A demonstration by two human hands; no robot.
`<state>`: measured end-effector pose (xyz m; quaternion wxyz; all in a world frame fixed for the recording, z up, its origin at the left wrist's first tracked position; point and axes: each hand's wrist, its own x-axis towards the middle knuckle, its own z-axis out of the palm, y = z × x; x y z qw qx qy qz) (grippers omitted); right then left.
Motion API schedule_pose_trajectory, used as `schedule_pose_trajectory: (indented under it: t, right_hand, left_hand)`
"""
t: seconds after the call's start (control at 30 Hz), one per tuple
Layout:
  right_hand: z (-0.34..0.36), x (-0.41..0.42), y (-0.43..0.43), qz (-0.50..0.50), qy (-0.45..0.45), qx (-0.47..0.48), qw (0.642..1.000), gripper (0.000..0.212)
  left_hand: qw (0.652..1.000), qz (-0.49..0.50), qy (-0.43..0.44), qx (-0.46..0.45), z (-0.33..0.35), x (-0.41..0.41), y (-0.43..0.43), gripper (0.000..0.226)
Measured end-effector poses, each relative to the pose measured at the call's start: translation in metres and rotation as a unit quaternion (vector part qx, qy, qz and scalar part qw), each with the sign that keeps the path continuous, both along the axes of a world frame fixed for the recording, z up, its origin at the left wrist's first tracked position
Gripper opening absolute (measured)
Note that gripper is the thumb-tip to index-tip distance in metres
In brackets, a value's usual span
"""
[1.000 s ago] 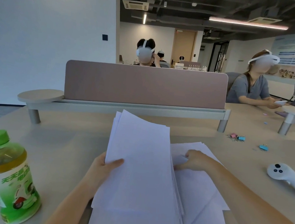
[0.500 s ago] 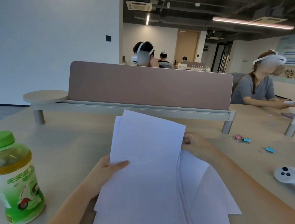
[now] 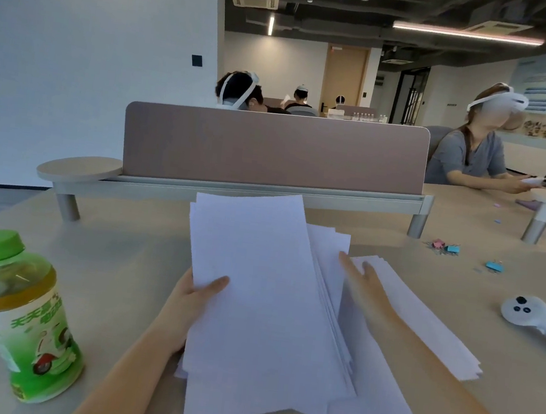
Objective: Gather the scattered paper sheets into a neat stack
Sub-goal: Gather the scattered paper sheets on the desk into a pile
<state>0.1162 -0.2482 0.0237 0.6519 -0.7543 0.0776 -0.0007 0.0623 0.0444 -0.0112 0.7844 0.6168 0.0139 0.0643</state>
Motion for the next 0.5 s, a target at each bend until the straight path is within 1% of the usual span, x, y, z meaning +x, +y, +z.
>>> schedule_pose_trajectory:
  t: [0.03, 0.07, 0.1, 0.13, 0.17, 0.23, 0.27, 0.33, 0.43, 0.47, 0.5]
  right_hand:
    - [-0.010, -0.002, 0.001, 0.045, 0.013, 0.031, 0.998, 0.095]
    - [-0.014, -0.005, 0.004, 0.091, 0.010, 0.065, 0.994, 0.088]
    - [-0.014, -0.008, 0.009, 0.120, -0.004, 0.080, 0.990, 0.068]
    - [-0.011, -0.012, 0.015, 0.149, -0.024, 0.067, 0.986, 0.049]
    - [-0.006, -0.014, 0.021, 0.152, -0.040, 0.033, 0.987, 0.040]
    - [0.004, -0.015, 0.027, 0.140, -0.050, -0.009, 0.989, 0.040]
    - [0.007, -0.012, 0.026, 0.135, -0.050, -0.009, 0.990, 0.039]
    - [0.017, -0.009, 0.022, 0.155, -0.036, 0.015, 0.987, 0.039]
    - [0.031, -0.008, 0.009, 0.243, 0.017, 0.116, 0.963, 0.036]
    - [0.034, -0.006, 0.002, 0.242, 0.026, 0.120, 0.962, 0.034]
    - [0.032, -0.001, -0.007, 0.218, 0.016, 0.083, 0.972, 0.030]
  left_hand:
    - [1.000, 0.005, 0.005, -0.004, 0.001, -0.001, -0.002, 0.034]
    - [1.000, 0.006, 0.008, -0.006, 0.001, -0.002, -0.005, 0.033]
    - [1.000, 0.001, 0.007, -0.011, 0.002, -0.004, -0.006, 0.033]
    - [1.000, -0.008, 0.006, -0.017, 0.002, -0.005, -0.007, 0.034]
    - [1.000, -0.017, 0.005, -0.025, 0.004, -0.006, -0.007, 0.035]
    - [0.999, -0.030, 0.014, -0.043, 0.007, -0.008, -0.005, 0.033]
    - [0.998, -0.033, 0.024, -0.054, 0.009, -0.009, -0.004, 0.029]
    - [0.997, -0.031, 0.040, -0.064, 0.010, -0.008, -0.001, 0.022]
    - [0.998, -0.015, 0.040, -0.052, 0.008, -0.006, 0.001, 0.020]
    - [0.998, -0.004, 0.035, -0.042, 0.005, -0.005, 0.001, 0.020]
    - [0.999, 0.003, 0.032, -0.034, 0.003, -0.004, 0.002, 0.020]
